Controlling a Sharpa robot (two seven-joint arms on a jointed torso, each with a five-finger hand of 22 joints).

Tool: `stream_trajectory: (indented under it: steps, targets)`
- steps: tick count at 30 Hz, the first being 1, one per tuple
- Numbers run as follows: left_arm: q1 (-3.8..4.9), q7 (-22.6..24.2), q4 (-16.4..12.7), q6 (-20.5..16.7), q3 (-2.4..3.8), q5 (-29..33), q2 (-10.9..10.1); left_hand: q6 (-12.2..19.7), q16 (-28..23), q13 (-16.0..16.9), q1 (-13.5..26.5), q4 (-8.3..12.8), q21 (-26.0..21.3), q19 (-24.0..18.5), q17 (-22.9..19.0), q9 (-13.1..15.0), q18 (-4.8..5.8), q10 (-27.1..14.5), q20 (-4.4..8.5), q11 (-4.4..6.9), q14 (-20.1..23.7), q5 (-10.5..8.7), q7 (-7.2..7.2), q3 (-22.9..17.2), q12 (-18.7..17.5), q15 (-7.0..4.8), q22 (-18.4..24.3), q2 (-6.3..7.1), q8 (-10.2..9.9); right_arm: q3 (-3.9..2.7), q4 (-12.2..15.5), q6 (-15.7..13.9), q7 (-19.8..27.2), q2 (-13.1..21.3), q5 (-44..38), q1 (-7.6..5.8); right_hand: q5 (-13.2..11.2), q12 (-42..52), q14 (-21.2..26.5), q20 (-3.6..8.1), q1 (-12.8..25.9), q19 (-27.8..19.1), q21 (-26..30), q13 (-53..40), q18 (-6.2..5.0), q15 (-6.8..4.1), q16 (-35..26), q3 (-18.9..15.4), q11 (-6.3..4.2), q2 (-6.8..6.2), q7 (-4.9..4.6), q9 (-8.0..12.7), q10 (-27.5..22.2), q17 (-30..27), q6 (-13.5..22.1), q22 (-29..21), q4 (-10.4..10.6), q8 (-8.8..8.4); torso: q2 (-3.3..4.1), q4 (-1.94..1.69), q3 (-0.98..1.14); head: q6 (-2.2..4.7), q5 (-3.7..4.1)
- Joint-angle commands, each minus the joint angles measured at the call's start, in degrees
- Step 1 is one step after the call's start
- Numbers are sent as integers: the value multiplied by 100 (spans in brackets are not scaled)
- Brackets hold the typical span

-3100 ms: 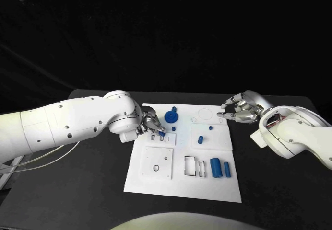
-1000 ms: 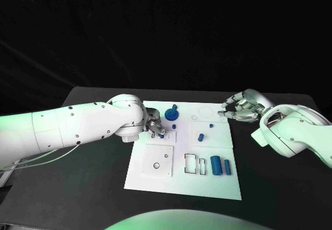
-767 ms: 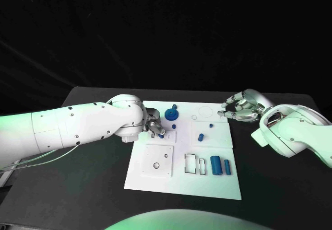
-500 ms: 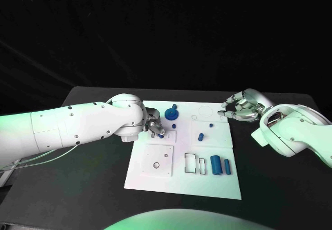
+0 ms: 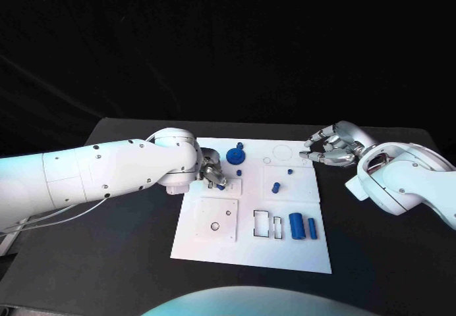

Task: Assemble the parts on the task board

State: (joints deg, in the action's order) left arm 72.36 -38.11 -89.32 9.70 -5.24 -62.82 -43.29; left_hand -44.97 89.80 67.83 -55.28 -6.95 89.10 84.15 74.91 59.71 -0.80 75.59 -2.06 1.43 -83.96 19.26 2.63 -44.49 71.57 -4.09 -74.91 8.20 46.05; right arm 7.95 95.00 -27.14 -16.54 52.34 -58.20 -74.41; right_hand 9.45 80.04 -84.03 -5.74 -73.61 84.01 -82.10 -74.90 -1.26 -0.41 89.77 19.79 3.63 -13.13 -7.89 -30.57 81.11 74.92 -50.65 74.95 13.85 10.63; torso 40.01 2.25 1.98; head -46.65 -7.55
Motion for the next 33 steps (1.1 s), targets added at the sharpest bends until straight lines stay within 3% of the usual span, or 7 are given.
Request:
stream_trajectory:
  steps: [1,8,18,33]
  targets:
    - [-26,-39,-9,5,-22,0,-2,-51,20,5,43,1034,17,513,1509,-18,53,47,12,10,-604,13,-22,-995,30,-50,-1432,-25,28,0,10,58,-2,1,-52,4,29,-14,-597,10,50,137,30,-484,-83,-11,23,-2,-32,19,5,-5,-2,1508,-48,1014,30,38,3,1,2,9,-1]
    - [-39,63,-100,-494,-14,1,-92,-81,20,57,39,1052,28,524,1509,-42,57,98,19,20,-604,17,-31,-1000,81,-59,-1444,-36,40,0,11,45,2,7,-52,4,29,-14,-597,10,50,137,30,-484,-83,-11,23,-2,-32,19,5,-5,-2,1508,-48,1014,30,38,7,-1,-1,26,7]
    - [-44,147,-320,-985,64,1,-290,-110,20,77,36,1071,40,536,1509,-72,61,128,27,31,-604,6,-40,-1012,105,-68,-1457,-39,48,0,2,37,4,16,-52,4,29,-14,-597,10,50,137,30,-484,-83,-11,23,-2,-32,19,5,-5,-2,1508,-48,1014,30,38,-2,-3,2,12,9]
    - [-45,92,-230,-721,83,43,-195,-119,20,56,37,1075,35,531,1509,-85,59,122,30,34,-604,-8,-43,-1017,91,-72,-1452,-41,49,0,4,47,-3,16,-52,4,29,-14,-597,10,50,137,30,-484,-83,-11,23,-2,-32,19,5,-5,-2,1508,-48,1014,30,38,11,2,1,-22,4]
